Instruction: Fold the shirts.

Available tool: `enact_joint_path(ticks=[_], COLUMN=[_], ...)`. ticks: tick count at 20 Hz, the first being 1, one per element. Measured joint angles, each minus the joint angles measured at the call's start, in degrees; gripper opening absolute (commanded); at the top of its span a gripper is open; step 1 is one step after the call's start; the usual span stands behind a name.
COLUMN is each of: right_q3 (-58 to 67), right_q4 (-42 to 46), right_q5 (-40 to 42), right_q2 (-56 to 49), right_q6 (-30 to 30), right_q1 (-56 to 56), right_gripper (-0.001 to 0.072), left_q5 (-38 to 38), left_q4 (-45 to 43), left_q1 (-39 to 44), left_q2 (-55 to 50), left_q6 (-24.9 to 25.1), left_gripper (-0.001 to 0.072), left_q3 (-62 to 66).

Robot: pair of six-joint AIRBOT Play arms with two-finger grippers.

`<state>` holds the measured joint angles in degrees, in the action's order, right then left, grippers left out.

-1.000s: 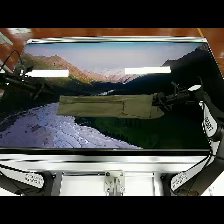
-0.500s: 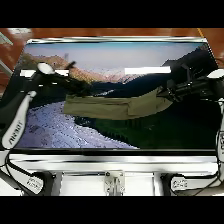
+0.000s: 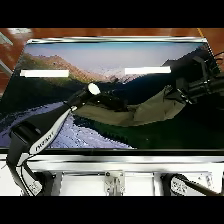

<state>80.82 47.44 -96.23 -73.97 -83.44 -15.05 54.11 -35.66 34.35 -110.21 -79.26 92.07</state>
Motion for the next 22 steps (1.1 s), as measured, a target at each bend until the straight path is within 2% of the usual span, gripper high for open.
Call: enact_joint_path(ticks=[7, 11, 14, 17, 22], right_q3=[0.0, 0.0, 0.0, 0.0, 0.0], right_q4=[2.0, 2.4, 2.5, 2.1, -0.9], right_q5=[-2.3, -0.4, 5.0, 13.0, 31.3], right_q2=[6.3, 7.0, 5.9, 2.6, -8.5], right_q6=[-3.0, -4.0, -4.4, -4.9, -5.0], right_q1=[0.0, 1.8, 7.1, 15.2, 31.2], right_gripper=[0.0062, 0.0062, 0.0062, 0.0062, 0.0062], left_q5=[-1.0, -1.7, -0.7, 2.8, 8.3], left_q4=[1.9, 1.9, -4.0, -11.0, -15.7], left_q1=[5.5, 3.6, -2.9, -13.4, -32.0], left_q2=[-2.3, -2.0, 2.1, 9.1, 22.2], left_q6=[-3.5, -3.1, -2.8, -2.9, -3.0], left_gripper=[0.0038, 0.0036, 0.0036, 0.0036, 0.0037], left_q3=[0.0, 0.0, 0.0, 0.0, 0.0])
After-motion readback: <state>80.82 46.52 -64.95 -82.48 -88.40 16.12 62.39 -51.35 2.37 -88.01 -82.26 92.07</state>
